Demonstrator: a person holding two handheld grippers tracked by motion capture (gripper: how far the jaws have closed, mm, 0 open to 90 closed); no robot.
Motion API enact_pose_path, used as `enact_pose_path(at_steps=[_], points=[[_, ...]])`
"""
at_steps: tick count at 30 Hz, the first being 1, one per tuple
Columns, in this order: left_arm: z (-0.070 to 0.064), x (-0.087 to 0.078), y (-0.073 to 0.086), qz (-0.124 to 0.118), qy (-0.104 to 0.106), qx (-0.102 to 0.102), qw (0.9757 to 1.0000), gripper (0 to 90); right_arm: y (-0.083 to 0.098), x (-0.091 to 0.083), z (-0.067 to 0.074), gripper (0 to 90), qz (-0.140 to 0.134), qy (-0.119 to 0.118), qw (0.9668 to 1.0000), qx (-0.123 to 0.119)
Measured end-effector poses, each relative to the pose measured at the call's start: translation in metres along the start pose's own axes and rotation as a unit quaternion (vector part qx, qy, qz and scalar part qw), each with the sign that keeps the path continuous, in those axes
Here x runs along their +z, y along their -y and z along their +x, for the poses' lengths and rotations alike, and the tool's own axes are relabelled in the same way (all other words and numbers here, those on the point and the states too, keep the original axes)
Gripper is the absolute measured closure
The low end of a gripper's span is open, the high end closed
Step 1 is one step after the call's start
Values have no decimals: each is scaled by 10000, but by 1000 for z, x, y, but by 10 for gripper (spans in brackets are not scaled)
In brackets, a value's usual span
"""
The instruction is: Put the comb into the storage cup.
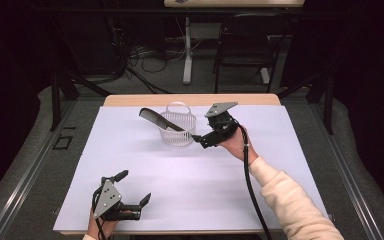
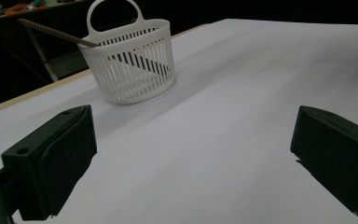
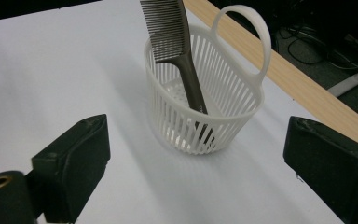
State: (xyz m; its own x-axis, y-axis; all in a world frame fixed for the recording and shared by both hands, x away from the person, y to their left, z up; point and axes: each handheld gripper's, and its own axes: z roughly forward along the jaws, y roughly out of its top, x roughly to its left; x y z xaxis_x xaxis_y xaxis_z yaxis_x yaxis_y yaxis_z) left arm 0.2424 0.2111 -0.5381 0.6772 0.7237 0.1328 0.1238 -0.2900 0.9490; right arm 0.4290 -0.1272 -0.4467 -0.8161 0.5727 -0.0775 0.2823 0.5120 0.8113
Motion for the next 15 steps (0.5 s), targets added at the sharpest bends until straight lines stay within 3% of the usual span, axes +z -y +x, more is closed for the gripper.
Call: enact_pose_path(at_steps=[15], points=[[0,-2,1,2,-32,-7,10000,4,20,-11,0,3,265,-161,9994,140]])
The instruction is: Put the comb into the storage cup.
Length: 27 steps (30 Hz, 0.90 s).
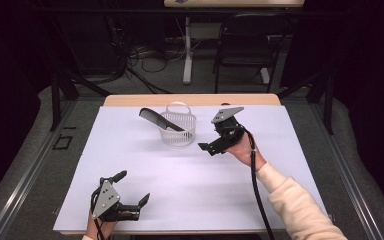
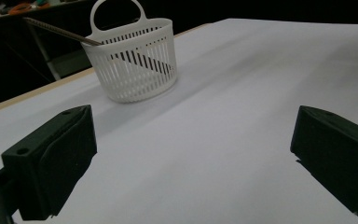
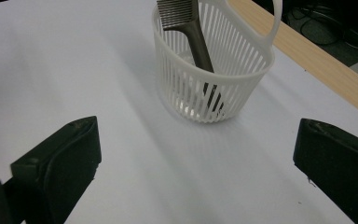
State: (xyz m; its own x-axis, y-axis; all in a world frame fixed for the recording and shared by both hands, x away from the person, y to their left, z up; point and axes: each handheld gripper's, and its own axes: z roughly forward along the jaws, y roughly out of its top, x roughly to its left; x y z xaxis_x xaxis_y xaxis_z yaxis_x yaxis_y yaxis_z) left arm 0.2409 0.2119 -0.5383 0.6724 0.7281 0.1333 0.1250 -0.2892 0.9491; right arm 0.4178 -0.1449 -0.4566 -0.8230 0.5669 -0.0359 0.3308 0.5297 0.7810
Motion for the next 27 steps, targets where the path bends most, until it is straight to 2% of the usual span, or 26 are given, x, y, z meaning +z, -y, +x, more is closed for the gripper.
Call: enact_pose_path(at_steps=[17,27], points=[[-2,6,-3,10,75,109,9999,4,26,-21,2,0,40,51,9999,147],[-1,5,-2,0,57,93,9999,5,34,-28,4,0,75,76,9998,161]])
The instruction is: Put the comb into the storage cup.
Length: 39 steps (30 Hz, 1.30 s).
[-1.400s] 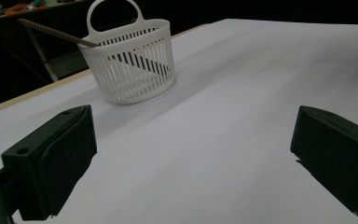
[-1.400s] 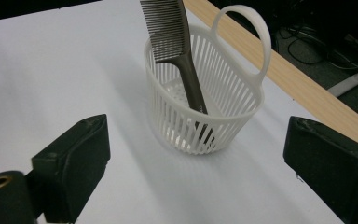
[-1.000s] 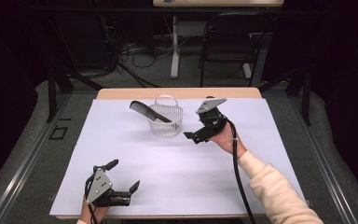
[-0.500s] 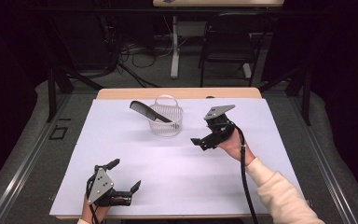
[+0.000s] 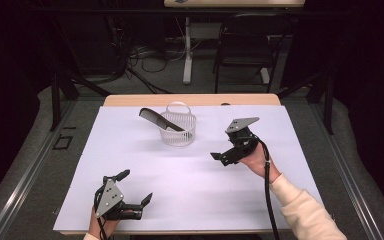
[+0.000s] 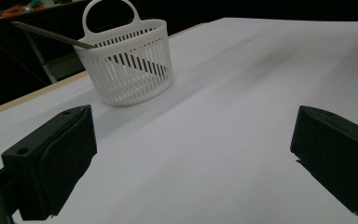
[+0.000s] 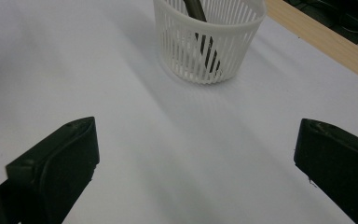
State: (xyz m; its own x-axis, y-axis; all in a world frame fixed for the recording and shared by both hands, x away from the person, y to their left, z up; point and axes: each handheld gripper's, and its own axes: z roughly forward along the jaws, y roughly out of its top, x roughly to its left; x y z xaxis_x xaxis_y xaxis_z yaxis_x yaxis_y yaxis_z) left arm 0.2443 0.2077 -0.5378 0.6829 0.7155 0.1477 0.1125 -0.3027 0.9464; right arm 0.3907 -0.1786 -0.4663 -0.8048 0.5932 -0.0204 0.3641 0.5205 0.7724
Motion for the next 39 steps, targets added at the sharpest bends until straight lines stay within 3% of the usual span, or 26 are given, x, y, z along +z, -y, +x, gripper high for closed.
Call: enact_pose_path(at_steps=[19,39], points=[[-2,1,-3,-3,-31,33,10000,5,39,-27,4,0,5,115,9998,175],[0,-4,0,-24,-49,13,10000,5,55,-39,15,0,-73,272,9995,151]])
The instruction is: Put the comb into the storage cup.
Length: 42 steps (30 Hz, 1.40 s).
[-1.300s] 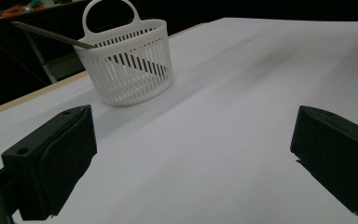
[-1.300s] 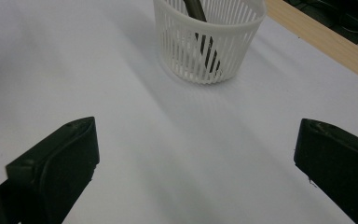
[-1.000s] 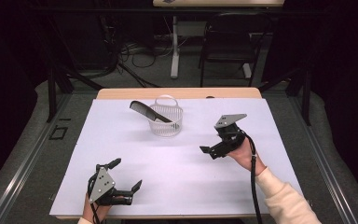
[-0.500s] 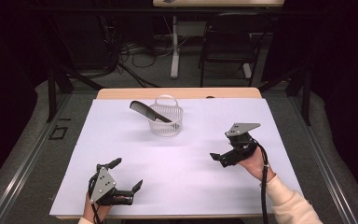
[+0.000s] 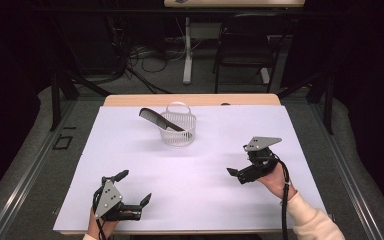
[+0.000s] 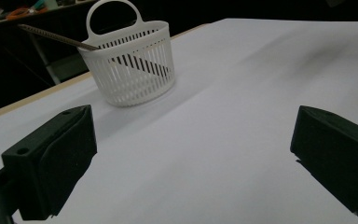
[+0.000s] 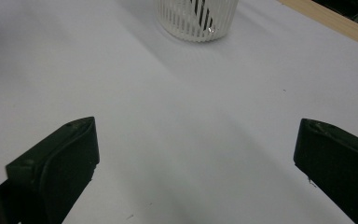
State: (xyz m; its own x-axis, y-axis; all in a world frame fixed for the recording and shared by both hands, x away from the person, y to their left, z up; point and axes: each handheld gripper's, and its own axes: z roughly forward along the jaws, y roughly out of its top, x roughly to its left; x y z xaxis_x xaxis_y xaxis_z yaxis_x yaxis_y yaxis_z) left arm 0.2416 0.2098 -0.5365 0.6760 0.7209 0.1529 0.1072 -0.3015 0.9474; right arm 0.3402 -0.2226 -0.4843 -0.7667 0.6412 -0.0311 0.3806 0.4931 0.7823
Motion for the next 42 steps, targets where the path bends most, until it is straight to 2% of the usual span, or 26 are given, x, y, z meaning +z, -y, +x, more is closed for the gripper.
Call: enact_pose_path(at_steps=[10,22,32,42], points=[[1,-2,1,15,-14,-4,10000,5,17,-10,7,0,-143,97,9999,11],[0,-3,2,24,-40,-51,10000,5,47,-24,21,0,-377,294,9989,31],[0,-3,2,46,-49,-62,10000,5,63,-32,31,0,-440,390,9983,8],[0,-3,3,55,-43,-98,9999,4,75,-40,38,0,-668,568,9962,5]])
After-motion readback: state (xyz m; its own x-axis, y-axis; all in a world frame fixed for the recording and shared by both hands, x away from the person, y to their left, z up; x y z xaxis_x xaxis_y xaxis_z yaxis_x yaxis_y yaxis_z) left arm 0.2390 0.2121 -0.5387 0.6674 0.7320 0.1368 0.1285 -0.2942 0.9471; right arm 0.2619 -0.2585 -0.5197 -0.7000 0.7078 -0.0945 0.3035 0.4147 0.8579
